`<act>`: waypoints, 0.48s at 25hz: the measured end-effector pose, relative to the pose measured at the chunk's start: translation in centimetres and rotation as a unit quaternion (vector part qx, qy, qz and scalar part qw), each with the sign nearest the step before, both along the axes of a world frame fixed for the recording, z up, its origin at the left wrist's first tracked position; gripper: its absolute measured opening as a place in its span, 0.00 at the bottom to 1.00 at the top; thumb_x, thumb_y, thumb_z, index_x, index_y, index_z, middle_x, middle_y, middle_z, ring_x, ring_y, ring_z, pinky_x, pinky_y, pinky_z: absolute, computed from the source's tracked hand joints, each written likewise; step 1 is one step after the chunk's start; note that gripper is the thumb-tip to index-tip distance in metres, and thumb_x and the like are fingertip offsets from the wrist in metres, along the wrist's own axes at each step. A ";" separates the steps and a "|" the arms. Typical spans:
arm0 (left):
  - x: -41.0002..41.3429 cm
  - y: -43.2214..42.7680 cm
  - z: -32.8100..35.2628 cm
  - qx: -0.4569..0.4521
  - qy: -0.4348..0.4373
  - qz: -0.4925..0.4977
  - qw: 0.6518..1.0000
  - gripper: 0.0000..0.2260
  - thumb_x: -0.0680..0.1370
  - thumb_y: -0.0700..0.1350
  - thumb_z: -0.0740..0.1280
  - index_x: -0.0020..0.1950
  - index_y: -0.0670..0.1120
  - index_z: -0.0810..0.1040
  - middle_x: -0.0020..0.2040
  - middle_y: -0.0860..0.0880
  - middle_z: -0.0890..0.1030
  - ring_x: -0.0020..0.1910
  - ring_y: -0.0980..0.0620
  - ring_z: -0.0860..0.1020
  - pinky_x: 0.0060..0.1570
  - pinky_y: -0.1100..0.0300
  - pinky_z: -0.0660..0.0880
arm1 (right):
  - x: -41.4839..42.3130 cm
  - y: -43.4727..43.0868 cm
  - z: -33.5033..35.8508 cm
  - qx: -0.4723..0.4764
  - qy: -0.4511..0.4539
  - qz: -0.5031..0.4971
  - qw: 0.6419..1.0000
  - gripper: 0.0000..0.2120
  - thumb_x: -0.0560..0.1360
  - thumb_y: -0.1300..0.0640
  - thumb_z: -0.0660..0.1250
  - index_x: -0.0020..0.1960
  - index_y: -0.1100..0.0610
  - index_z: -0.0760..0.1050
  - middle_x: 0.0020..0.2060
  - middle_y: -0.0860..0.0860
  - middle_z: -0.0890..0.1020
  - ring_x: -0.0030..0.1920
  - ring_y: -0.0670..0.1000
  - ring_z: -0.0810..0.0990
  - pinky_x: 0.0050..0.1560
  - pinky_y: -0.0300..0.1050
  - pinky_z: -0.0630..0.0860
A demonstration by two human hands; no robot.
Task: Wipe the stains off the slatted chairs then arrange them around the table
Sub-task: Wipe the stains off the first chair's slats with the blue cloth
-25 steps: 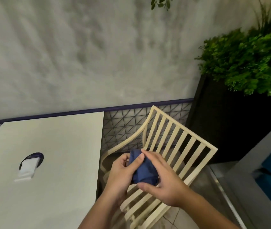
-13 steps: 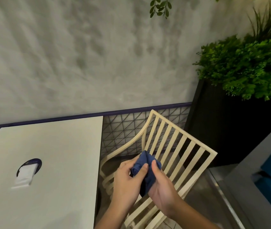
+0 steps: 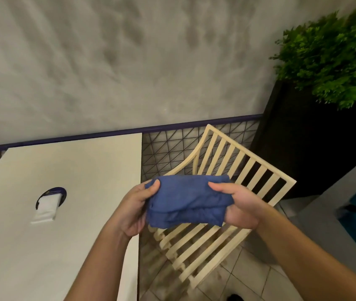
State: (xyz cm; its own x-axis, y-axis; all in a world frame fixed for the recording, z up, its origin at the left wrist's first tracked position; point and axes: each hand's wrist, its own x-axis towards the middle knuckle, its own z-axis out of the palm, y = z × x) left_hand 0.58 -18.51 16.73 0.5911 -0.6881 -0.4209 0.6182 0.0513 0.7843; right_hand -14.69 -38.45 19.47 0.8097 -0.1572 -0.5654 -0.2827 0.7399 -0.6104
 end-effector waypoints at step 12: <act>-5.2 -0.8 -7.9 -0.165 0.279 0.212 0.922 0.44 0.68 0.73 0.65 0.77 0.46 0.71 0.73 0.38 0.75 0.68 0.33 0.77 0.62 0.40 0.76 | 3.6 3.7 -7.8 -0.003 0.058 -0.026 0.998 0.18 0.76 0.59 0.69 0.64 0.61 0.76 0.57 0.63 0.84 0.53 0.61 0.85 0.54 0.59 0.82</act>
State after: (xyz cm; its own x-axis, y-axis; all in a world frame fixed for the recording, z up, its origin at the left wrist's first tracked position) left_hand -4.62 -19.35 8.84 0.5915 -0.5899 -0.5496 0.7899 0.5607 0.2483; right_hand -11.07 -34.75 11.63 0.7294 -0.2015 -0.6537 -0.3125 0.7519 -0.5804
